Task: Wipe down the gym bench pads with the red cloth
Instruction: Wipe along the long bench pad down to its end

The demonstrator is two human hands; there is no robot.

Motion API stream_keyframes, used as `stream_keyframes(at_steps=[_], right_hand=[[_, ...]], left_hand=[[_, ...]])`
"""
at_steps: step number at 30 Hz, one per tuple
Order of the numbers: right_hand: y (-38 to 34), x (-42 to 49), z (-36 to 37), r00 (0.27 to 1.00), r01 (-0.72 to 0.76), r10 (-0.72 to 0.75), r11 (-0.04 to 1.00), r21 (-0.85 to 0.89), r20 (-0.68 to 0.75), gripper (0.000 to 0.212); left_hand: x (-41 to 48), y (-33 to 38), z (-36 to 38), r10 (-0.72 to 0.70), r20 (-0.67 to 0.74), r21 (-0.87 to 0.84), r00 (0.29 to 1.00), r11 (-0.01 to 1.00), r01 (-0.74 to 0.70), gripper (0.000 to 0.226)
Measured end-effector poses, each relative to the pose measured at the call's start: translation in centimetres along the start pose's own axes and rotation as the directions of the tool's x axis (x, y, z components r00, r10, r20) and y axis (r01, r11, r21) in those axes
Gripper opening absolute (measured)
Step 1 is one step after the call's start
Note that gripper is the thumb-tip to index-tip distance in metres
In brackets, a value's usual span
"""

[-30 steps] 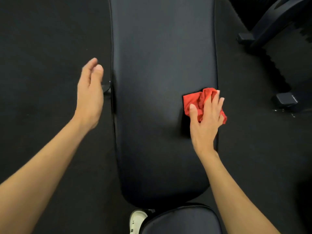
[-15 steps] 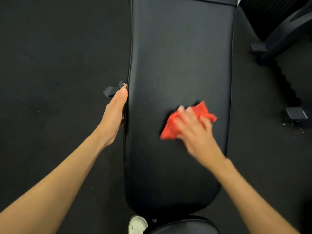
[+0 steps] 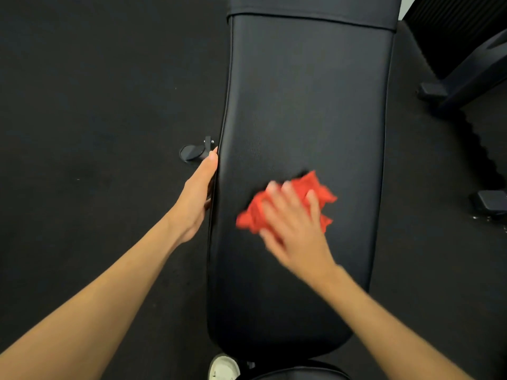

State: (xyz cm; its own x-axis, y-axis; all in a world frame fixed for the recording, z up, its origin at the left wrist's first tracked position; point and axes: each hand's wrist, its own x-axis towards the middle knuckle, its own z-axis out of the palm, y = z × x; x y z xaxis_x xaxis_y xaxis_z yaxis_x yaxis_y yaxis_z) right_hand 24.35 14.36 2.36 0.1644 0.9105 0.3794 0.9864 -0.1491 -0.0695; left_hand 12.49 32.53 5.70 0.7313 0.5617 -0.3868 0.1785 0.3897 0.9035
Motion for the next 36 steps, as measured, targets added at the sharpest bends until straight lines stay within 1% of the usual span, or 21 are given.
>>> stream_keyframes(at_steps=[2, 4, 6, 7, 8, 11, 13, 14, 16, 18, 19, 20, 22, 25, 27, 28, 31, 33, 34, 35, 36], right_hand=[[-0.7, -4.0, 1.1, 0.958, 0.247, -0.229, 0.965, -0.087, 0.175, 0.051], [0.1, -5.3, 1.1, 0.877, 0.418, -0.374, 0.904, -0.094, 0.302, 0.051], [2.0, -3.8, 0.3, 0.794, 0.545, -0.493, 0.837, -0.057, 0.355, 0.059], [3.0, -2.4, -0.4, 0.776, 0.577, -0.526, 0.815, -0.052, 0.349, 0.063], [3.8, -0.5, -1.2, 0.791, 0.566, -0.522, 0.822, -0.06, 0.319, 0.065], [6.1, 6.9, -3.9, 0.95, 0.305, -0.293, 0.946, -0.114, 0.11, 0.059], [7.3, 12.3, -5.8, 0.998, 0.043, -0.044, 0.999, -0.031, -0.037, 0.05], [7.5, 15.1, -6.6, 0.99, -0.101, 0.107, 0.993, 0.06, -0.095, 0.05], [7.2, 19.4, -7.5, 0.902, -0.356, 0.394, 0.91, 0.212, -0.176, 0.05], [5.5, 21.2, -7.1, 0.834, -0.481, 0.507, 0.861, 0.165, -0.218, 0.052], [4.4, 21.1, -6.5, 0.846, -0.471, 0.487, 0.873, 0.125, -0.216, 0.053], [3.3, 20.3, -5.9, 0.886, -0.412, 0.421, 0.907, 0.085, -0.196, 0.052], [1.3, 17.2, -4.6, 0.972, -0.2, 0.198, 0.98, 0.002, -0.129, 0.05], [-1.0, 11.2, -2.5, 0.994, 0.105, -0.105, 0.993, -0.058, 0.001, 0.047], [-2.2, 6.6, -1.2, 0.955, 0.271, -0.255, 0.958, -0.094, 0.154, 0.053], [-2.6, 4.4, -0.6, 0.91, 0.366, -0.331, 0.924, -0.108, 0.25, 0.059], [-1.7, 0.4, -0.3, 0.681, 0.64, -0.545, 0.768, -0.034, 0.489, 0.071], [-0.1, 1.3, -1.1, 0.574, 0.739, -0.629, 0.674, -0.001, 0.525, 0.074], [0.6, 2.5, -1.7, 0.562, 0.759, -0.648, 0.651, -0.009, 0.514, 0.074], [1.4, 4.1, -2.5, 0.585, 0.756, -0.646, 0.654, -0.04, 0.49, 0.073], [2.3, 6.0, -3.3, 0.642, 0.726, -0.623, 0.681, -0.092, 0.447, 0.071]], left_hand=[[-0.1, 0.0, 0.0, -0.015, 0.0, 0.006, 1.0, 1.0, 0.015, 0.054], [-0.1, -0.1, -0.1, -0.023, 0.002, 0.003, 1.0, 1.0, 0.023, 0.054], [0.0, -0.2, -0.1, -0.02, 0.004, -0.012, 1.0, 1.0, 0.02, 0.052], [-0.1, -0.3, -0.1, -0.018, 0.008, -0.02, 1.0, 1.0, 0.018, 0.052], [0.0, -0.4, -0.2, -0.015, 0.014, -0.026, 1.0, 1.0, 0.015, 0.053], [-0.1, -0.8, -0.3, -0.021, 0.023, -0.057, 1.0, 0.998, 0.023, 0.054], [-0.2, -1.0, -0.4, -0.031, 0.021, -0.085, 0.999, 0.996, 0.033, 0.053], [-0.3, -1.0, -0.4, -0.034, 0.019, -0.095, 0.999, 0.995, 0.036, 0.054], [-0.3, -1.1, -0.5, -0.046, 0.016, -0.117, 0.999, 0.992, 0.048, 0.058], [-0.4, -1.1, -0.6, -0.063, 0.018, -0.148, 0.998, 0.987, 0.065, 0.061], [-0.4, -1.2, -0.6, -0.072, 0.019, -0.166, 0.997, 0.983, 0.075, 0.061], [-0.4, -1.2, -0.7, -0.08, 0.019, -0.185, 0.997, 0.979, 0.082, 0.061], [-0.4, -1.4, -0.8, -0.101, 0.018, -0.225, 0.995, 0.969, 0.103, 0.064], [-0.3, -1.3, -1.2, -0.111, 0.037, -0.244, 0.993, 0.963, 0.117, 0.071], [-0.4, -0.9, -1.4, -0.116, 0.038, -0.228, 0.993, 0.966, 0.122, 0.064], [-0.5, -0.5, -1.5, -0.127, 0.03, -0.189, 0.991, 0.973, 0.13, 0.056], [-0.8, 0.8, -1.9, -0.127, 0.031, -0.002, 0.991, 0.992, 0.127, 0.039], [-0.8, 1.4, -2.1, -0.133, 0.021, 0.054, 0.991, 0.99, 0.131, 0.04], [-0.8, 1.6, -2.1, -0.133, 0.019, 0.073, 0.991, 0.989, 0.131, 0.042], [-0.9, 1.6, -2.0, -0.129, 0.023, 0.088, 0.991, 0.988, 0.127, 0.045], [-0.9, 1.6, -1.9, -0.124, 0.028, 0.097, 0.992, 0.988, 0.121, 0.045]])
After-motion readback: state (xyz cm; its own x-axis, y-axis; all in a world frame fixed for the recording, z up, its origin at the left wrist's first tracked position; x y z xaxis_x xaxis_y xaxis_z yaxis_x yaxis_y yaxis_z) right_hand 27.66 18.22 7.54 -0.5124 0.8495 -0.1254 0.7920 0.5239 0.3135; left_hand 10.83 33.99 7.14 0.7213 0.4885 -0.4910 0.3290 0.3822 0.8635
